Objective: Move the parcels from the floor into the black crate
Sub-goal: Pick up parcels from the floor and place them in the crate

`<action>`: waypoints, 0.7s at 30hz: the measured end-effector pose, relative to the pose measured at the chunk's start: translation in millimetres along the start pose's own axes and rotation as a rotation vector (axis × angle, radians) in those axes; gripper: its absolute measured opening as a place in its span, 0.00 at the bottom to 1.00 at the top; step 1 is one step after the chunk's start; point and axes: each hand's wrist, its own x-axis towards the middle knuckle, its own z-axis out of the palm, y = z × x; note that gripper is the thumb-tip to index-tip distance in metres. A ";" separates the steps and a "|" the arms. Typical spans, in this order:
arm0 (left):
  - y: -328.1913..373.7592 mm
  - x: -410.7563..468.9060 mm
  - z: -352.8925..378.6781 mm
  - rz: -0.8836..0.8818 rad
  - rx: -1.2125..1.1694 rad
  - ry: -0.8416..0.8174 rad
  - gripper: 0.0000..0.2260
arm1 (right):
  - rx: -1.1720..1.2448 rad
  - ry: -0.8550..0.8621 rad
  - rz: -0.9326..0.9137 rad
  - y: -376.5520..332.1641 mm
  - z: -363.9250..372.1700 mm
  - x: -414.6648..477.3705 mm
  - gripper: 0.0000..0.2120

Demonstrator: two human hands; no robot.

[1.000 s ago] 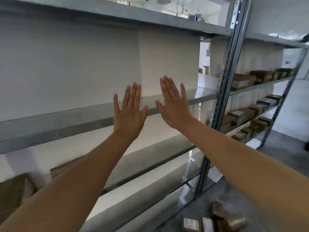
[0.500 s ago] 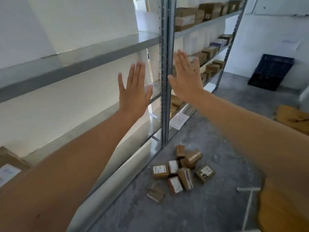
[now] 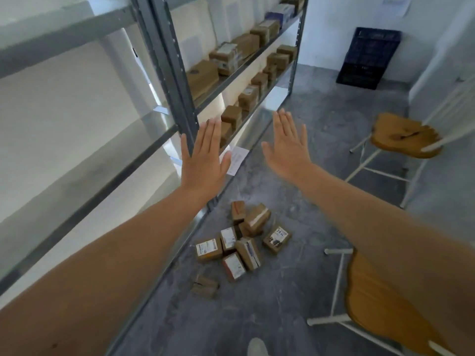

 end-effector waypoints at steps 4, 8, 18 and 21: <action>24.7 10.9 34.2 0.028 -0.020 -0.082 0.29 | -0.027 -0.087 0.056 38.2 19.5 -2.0 0.33; 34.3 19.2 70.4 0.056 -0.083 -0.175 0.29 | -0.020 -0.140 0.099 58.9 43.1 2.6 0.33; -11.5 42.9 166.8 0.024 -0.184 -0.338 0.29 | 0.013 -0.267 0.216 62.7 133.9 44.9 0.32; -38.9 49.6 200.0 0.002 -0.160 -0.374 0.29 | 0.025 -0.321 0.274 57.3 169.7 64.0 0.32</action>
